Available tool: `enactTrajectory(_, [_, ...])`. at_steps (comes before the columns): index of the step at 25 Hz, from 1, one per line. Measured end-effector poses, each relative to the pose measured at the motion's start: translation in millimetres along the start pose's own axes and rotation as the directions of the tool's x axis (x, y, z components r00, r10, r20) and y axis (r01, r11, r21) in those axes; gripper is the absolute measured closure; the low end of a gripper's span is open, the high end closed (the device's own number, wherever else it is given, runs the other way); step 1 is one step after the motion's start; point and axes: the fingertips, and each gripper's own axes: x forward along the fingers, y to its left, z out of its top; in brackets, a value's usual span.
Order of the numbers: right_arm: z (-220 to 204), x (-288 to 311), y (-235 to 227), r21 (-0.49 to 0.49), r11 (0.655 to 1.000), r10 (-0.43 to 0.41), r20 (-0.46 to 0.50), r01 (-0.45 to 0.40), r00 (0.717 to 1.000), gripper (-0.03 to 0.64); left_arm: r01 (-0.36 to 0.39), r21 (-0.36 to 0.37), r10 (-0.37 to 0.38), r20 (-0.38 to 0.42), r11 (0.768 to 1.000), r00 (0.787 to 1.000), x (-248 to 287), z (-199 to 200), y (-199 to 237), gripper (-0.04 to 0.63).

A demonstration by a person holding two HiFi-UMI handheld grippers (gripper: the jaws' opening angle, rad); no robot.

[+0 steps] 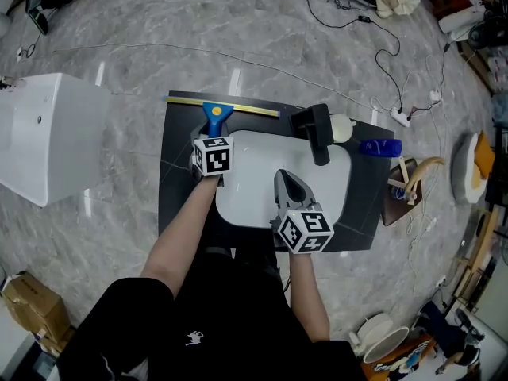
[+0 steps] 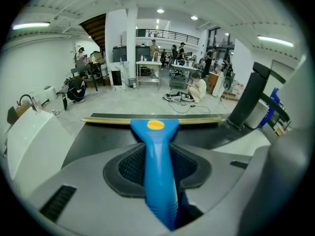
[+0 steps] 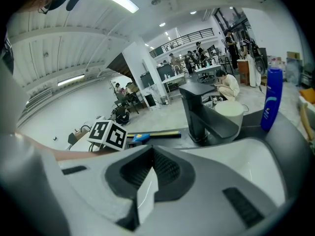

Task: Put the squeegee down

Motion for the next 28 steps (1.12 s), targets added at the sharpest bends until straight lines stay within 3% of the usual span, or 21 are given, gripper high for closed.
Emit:
enactTrajectory(10, [2, -11, 10, 0.005, 1.0, -0.024, 0.026, 0.024, 0.999, 0.615, -0.015, 0.002, 0.015, -0.009, 1.0, 1.0, -1, 0, 0, 0.454])
enactTrajectory(15, [3, -19, 18, -0.002, 0.999, -0.035, 0.045, 0.035, 0.998, 0.615, 0.02, -0.006, -0.02, -0.009, 1.0, 1.0, -7, -6, 1, 0.356])
enactTrajectory(19, [5, -26, 28, -0.013, 0.999, -0.037, 0.068, 0.038, 0.997, 0.615, 0.068, 0.01, -0.068, 0.027, 0.998, 0.997, -28, -10, 5, 0.324])
enactTrajectory(22, [13, -34, 38, -0.027, 0.999, -0.036, 0.103, 0.039, 0.994, 0.615, 0.098, 0.044, -0.101, 0.076, 0.994, 0.992, -55, -5, 9, 0.331])
enactTrajectory(28, [24, -55, 48, -0.058, 0.997, -0.044, 0.177, 0.056, 0.983, 0.615, 0.136, 0.1, -0.152, 0.178, 0.986, 0.972, -106, 8, 18, 0.427])
